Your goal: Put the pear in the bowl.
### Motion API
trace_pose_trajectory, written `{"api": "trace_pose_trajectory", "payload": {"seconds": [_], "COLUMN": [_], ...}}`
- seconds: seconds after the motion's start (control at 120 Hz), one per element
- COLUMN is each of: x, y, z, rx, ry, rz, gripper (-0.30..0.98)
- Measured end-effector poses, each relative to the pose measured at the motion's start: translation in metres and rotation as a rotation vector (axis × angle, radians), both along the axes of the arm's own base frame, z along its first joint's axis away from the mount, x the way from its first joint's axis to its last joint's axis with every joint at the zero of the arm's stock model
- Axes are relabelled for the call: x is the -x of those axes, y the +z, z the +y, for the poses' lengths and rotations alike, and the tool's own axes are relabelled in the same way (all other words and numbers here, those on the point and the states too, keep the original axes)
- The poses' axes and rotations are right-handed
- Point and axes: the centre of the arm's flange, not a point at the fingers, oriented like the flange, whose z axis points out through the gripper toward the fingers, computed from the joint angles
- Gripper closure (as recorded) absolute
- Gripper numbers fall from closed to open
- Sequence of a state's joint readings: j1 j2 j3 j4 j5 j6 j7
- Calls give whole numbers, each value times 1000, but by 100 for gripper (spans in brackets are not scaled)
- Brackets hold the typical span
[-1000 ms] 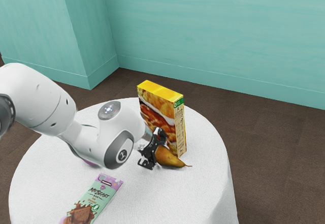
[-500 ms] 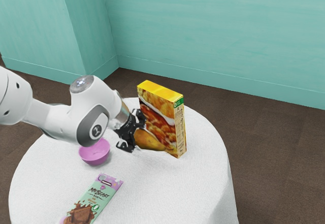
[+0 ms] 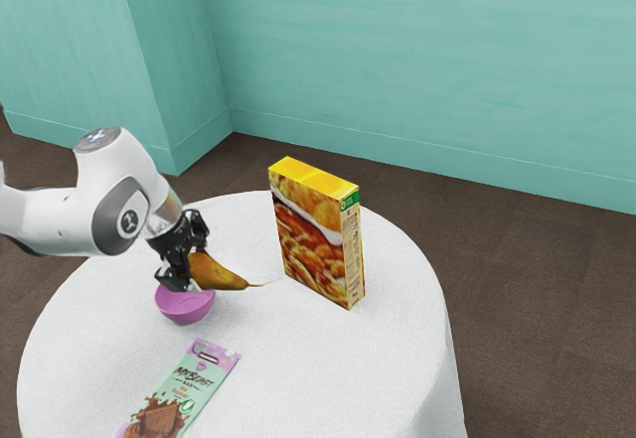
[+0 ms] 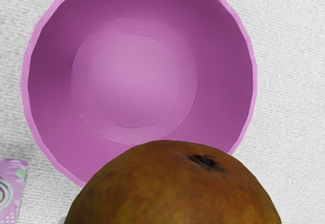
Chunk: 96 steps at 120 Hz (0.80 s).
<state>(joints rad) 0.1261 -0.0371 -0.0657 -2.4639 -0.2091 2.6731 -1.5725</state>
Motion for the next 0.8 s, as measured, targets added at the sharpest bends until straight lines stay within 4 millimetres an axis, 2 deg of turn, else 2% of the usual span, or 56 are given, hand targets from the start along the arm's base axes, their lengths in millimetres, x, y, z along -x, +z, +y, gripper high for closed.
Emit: {"api": "trace_pose_trajectory", "payload": {"seconds": [0.217,0.367,0.617,0.7,0.758,0.8], "x": [4,5,8,10,13,15], "y": [-12,-15,-18,-4,22,44], "z": [8,21,50,59,58,44], "rx": [6,9,11,6,2,-2], "ry": [17,42,91,103,94,59], "rz": [33,38,41,18,-13,-31], "gripper": [31,30,11,8,7,6]}}
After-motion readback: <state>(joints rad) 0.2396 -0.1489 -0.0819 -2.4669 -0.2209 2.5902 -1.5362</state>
